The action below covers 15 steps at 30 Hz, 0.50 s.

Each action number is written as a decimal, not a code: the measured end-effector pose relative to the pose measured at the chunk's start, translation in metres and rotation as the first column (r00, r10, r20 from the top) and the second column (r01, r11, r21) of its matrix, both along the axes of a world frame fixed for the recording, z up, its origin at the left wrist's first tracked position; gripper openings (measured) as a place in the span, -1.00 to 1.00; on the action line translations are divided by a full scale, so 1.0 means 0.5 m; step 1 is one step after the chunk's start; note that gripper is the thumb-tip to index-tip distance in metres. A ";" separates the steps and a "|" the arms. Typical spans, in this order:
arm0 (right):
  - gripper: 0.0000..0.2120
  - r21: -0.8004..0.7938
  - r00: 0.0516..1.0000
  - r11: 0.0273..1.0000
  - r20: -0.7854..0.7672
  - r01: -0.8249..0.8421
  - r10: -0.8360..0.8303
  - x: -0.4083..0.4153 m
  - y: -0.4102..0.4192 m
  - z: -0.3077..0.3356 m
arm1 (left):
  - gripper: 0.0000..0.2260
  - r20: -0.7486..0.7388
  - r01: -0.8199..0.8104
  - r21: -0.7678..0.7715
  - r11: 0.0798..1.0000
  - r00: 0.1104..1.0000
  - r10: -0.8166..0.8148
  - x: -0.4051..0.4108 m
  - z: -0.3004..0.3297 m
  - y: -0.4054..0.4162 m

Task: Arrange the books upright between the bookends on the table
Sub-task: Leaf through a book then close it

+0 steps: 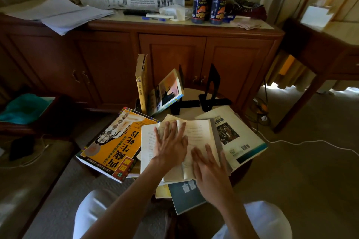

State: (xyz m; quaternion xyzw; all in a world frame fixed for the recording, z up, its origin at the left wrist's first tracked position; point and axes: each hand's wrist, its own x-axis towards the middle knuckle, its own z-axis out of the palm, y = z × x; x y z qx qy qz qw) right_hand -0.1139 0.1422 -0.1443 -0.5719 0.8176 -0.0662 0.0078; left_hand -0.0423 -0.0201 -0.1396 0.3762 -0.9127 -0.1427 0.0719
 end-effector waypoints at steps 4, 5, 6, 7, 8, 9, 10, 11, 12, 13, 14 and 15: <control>-0.55 -0.052 0.998 0.998 0.052 0.034 -0.032 0.027 0.088 -0.061 | -0.49 -0.029 0.009 0.015 1.000 1.000 -0.009 -0.001 -0.003 -0.001; -0.57 -0.064 0.999 0.998 0.034 0.021 -0.019 0.025 0.096 -0.064 | -0.49 -0.027 0.013 0.016 1.000 1.000 -0.012 -0.001 -0.005 -0.001; -0.57 -0.061 1.000 0.998 0.024 0.017 -0.015 0.022 0.099 -0.062 | -0.49 -0.026 0.014 0.016 1.000 1.000 -0.014 0.000 -0.006 0.000; -0.57 -0.050 0.999 0.998 0.027 0.025 -0.024 0.021 0.098 -0.053 | -0.49 -0.032 0.014 0.016 1.000 0.999 -0.014 0.002 -0.007 0.000; -0.57 -0.051 0.999 0.998 0.031 0.036 -0.035 0.020 0.093 -0.048 | -0.49 -0.040 0.017 0.017 1.000 0.999 -0.016 0.005 -0.007 0.001; -0.56 -0.058 0.999 0.997 0.030 0.043 -0.041 0.019 0.086 -0.039 | -0.49 -0.045 0.021 0.017 1.000 0.999 -0.021 0.007 -0.006 0.001; -0.56 -0.045 0.999 0.998 0.030 0.039 -0.038 0.014 0.077 -0.030 | -0.48 -0.045 0.026 0.016 1.000 0.999 -0.025 0.008 -0.004 0.001; -0.54 -0.013 0.999 1.000 0.030 0.028 -0.027 0.008 0.065 -0.017 | -0.48 -0.038 0.031 0.016 0.999 0.999 -0.030 0.008 -0.002 0.000; -0.50 0.021 1.000 1.000 0.023 0.014 -0.014 -0.003 0.050 -0.007 | -0.47 -0.027 0.039 0.020 0.999 0.999 -0.039 0.009 0.000 0.001; -0.42 0.056 1.000 0.998 0.022 -0.007 0.006 -0.015 0.029 0.006 | -0.47 -0.016 0.045 0.026 0.999 0.999 -0.045 0.009 0.001 0.001; -0.36 0.082 0.999 0.996 0.024 -0.025 0.023 -0.027 0.007 0.018 | -0.47 -0.007 0.049 0.027 0.998 0.999 -0.048 0.009 0.003 0.001; -0.34 0.098 0.999 0.995 0.028 -0.035 0.032 -0.041 -0.019 0.026 | -0.47 0.005 0.052 0.026 0.998 0.999 -0.052 0.008 0.003 0.000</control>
